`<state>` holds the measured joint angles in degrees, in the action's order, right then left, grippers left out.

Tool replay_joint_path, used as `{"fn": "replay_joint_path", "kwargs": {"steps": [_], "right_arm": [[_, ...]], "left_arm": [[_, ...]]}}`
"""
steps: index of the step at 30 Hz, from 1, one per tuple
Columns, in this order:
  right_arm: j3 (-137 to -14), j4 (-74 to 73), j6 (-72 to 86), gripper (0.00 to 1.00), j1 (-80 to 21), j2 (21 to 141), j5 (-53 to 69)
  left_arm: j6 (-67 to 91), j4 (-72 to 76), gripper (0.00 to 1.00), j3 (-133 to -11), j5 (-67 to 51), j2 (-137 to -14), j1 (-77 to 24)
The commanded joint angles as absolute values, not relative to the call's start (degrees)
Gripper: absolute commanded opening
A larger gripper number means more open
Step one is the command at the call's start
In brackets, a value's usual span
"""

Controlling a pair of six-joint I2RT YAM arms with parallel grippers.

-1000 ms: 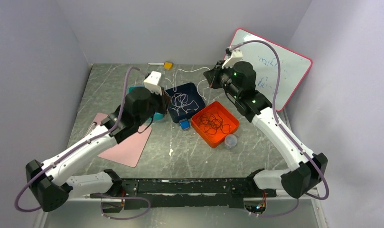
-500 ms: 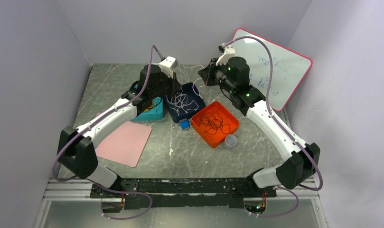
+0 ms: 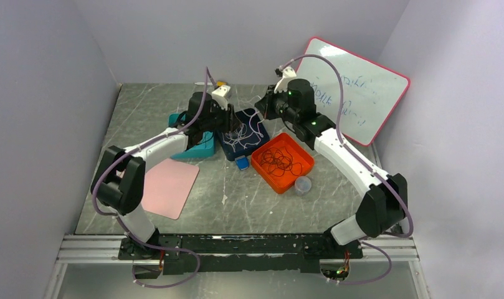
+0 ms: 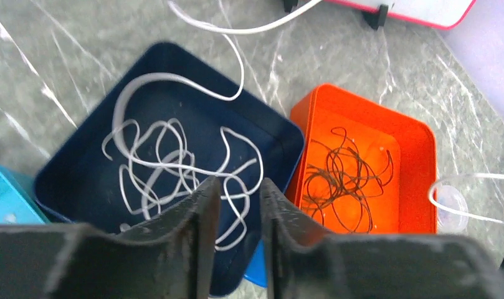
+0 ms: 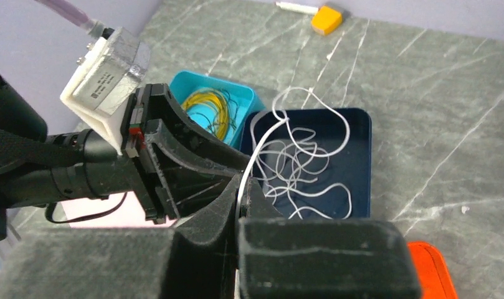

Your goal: Untangle the cables

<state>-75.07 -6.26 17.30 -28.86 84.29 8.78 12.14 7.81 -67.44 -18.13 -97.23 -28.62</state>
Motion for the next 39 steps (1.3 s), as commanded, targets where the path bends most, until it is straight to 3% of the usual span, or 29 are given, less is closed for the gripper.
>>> {"fn": "replay_joint_path", "kwargs": {"steps": [1,6,14,26,39], "right_arm": [[-72.4,-3.6,16.6,0.0,-28.5,85.9,10.1],[-71.4,-1.7,17.7,0.0,-28.5,88.5,11.1],[-74.5,-0.5,18.5,0.0,-28.6,95.5,12.0],[-79.5,-3.3,17.8,0.0,-29.4,103.0,-1.9],[-82.9,0.6,13.6,0.0,-34.0,114.3,-2.1]], "left_arm": [[13.1,12.2,0.42,-63.8,-18.7,-95.2,-28.3],[13.1,10.8,0.54,-61.5,-16.6,-91.6,-27.9],[12.6,5.7,0.59,-56.7,-10.4,-80.5,-27.5],[12.4,-4.4,0.61,-49.6,-1.6,-65.4,-27.3],[13.6,-8.6,0.6,-47.5,-0.2,-60.4,-27.3]]}}
